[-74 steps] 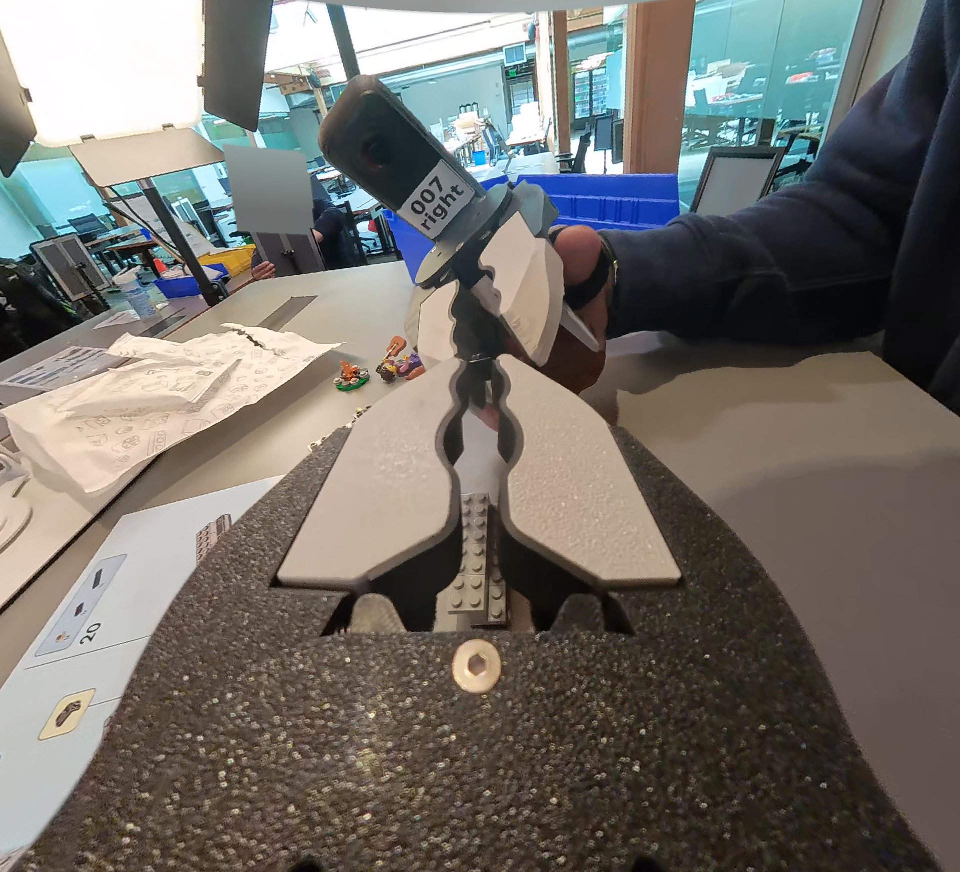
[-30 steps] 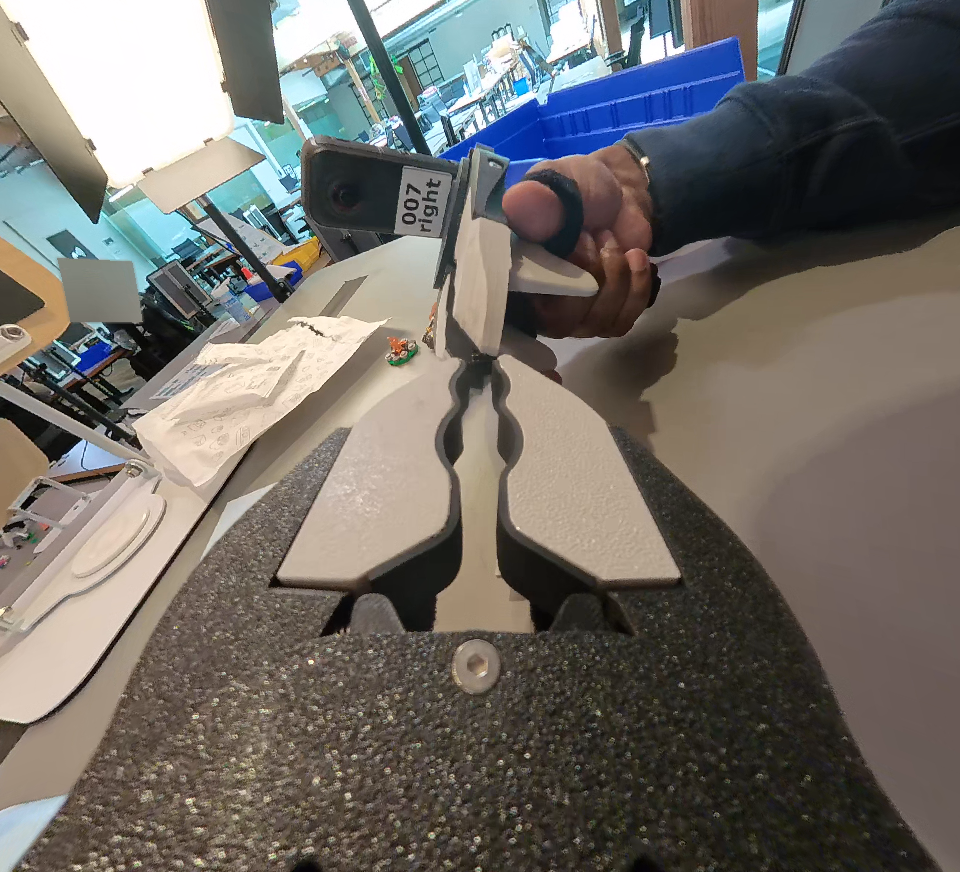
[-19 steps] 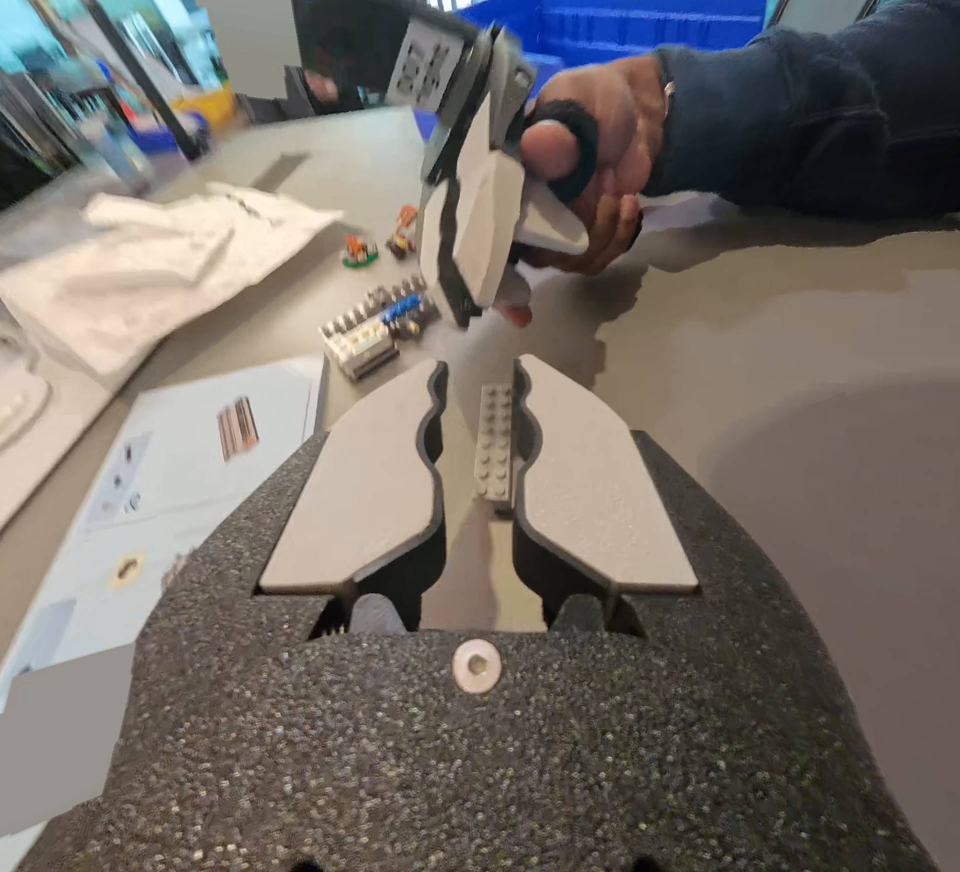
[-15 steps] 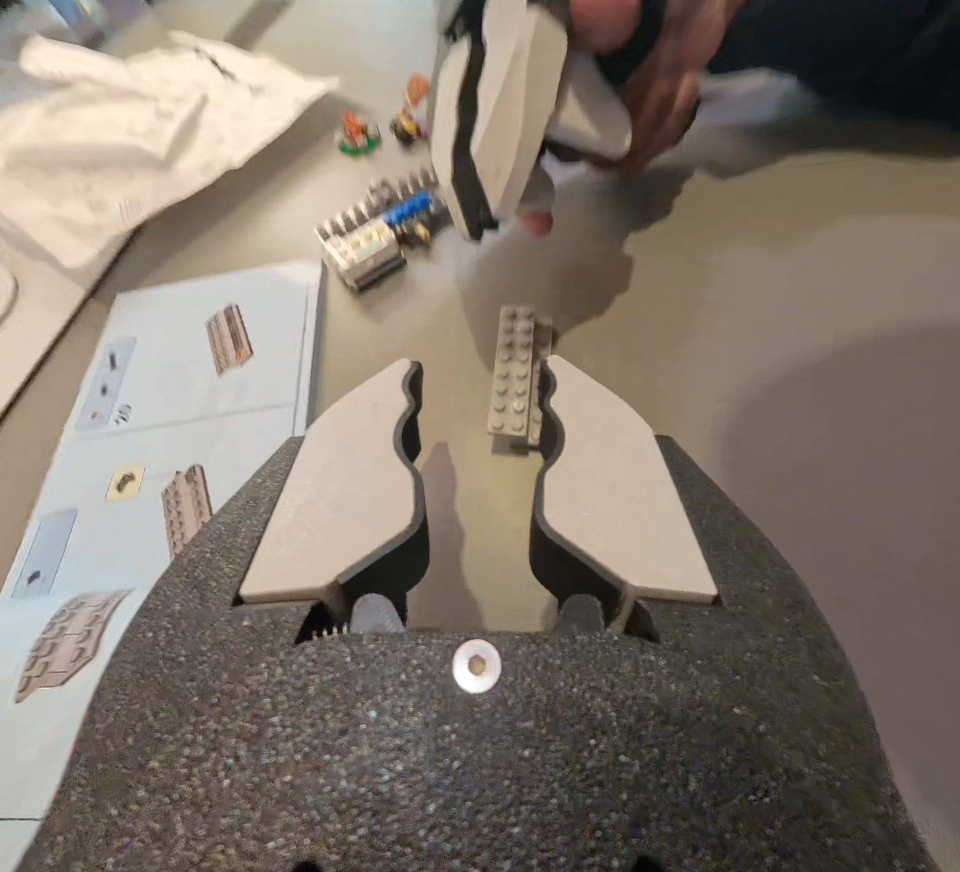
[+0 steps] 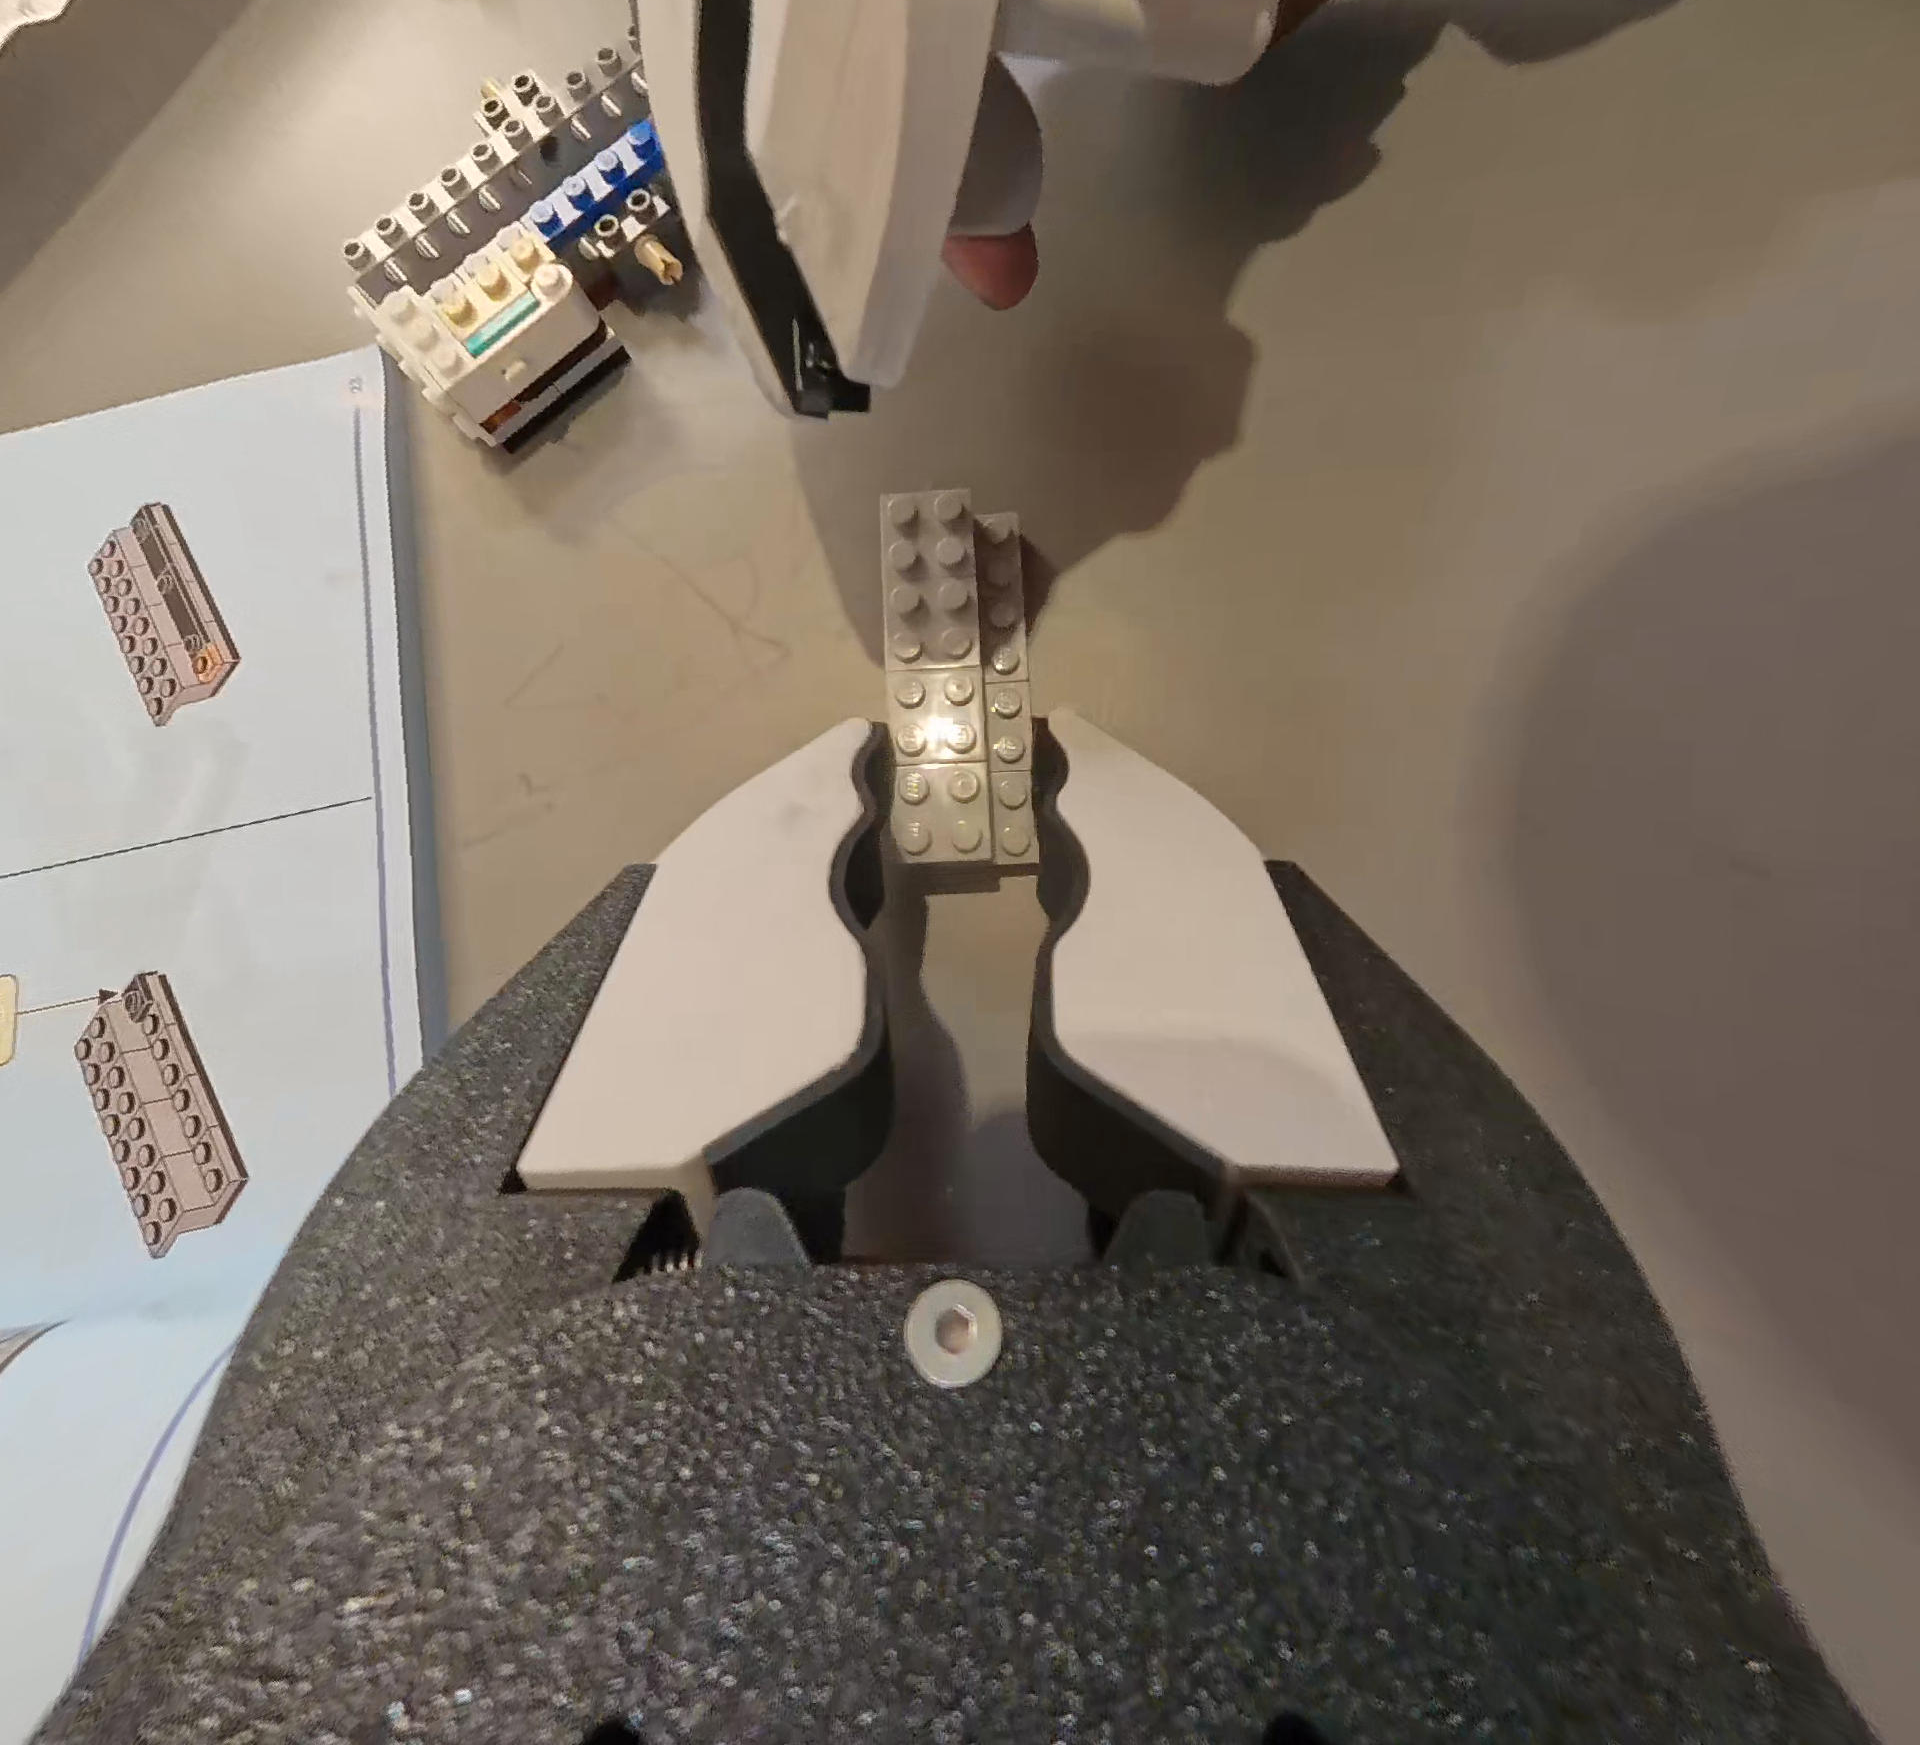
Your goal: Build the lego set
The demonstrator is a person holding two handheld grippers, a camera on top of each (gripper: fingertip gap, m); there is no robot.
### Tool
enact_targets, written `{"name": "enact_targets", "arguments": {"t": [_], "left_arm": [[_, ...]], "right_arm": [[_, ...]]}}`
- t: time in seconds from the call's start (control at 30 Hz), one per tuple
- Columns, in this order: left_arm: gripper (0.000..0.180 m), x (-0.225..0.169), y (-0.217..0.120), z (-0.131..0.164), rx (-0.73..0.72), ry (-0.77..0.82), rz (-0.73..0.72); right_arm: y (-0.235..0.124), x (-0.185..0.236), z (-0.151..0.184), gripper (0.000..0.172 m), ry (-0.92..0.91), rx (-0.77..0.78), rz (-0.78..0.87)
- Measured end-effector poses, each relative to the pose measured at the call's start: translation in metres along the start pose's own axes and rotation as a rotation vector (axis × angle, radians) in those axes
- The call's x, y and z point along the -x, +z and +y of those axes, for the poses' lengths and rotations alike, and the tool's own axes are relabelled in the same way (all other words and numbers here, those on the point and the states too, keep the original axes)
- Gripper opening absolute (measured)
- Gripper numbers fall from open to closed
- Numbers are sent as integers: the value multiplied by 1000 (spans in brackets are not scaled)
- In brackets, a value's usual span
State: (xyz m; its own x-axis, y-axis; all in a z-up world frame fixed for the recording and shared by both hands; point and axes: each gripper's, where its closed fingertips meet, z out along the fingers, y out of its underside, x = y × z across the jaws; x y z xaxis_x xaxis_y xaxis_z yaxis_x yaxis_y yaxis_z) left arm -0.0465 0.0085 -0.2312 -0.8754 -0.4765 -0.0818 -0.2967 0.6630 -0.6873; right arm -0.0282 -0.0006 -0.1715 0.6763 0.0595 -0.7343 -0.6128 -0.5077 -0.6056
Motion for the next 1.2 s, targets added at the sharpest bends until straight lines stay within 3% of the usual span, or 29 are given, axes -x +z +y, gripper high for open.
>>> {"name": "enact_targets", "arguments": {"t": [0.47,0.83,1.2], "left_arm": [[25,27,-29,-24,-234,-148,-98],[25,33,-30,-24,-212,-54,-203],[24,45,-30,-26,-177,61,-377]], "right_arm": [[-6,-15,-2,12,82,-29,32],[-6,-18,-6,12,82,-54,27],[-5,-27,-11,12,-97,-52,181]]}}
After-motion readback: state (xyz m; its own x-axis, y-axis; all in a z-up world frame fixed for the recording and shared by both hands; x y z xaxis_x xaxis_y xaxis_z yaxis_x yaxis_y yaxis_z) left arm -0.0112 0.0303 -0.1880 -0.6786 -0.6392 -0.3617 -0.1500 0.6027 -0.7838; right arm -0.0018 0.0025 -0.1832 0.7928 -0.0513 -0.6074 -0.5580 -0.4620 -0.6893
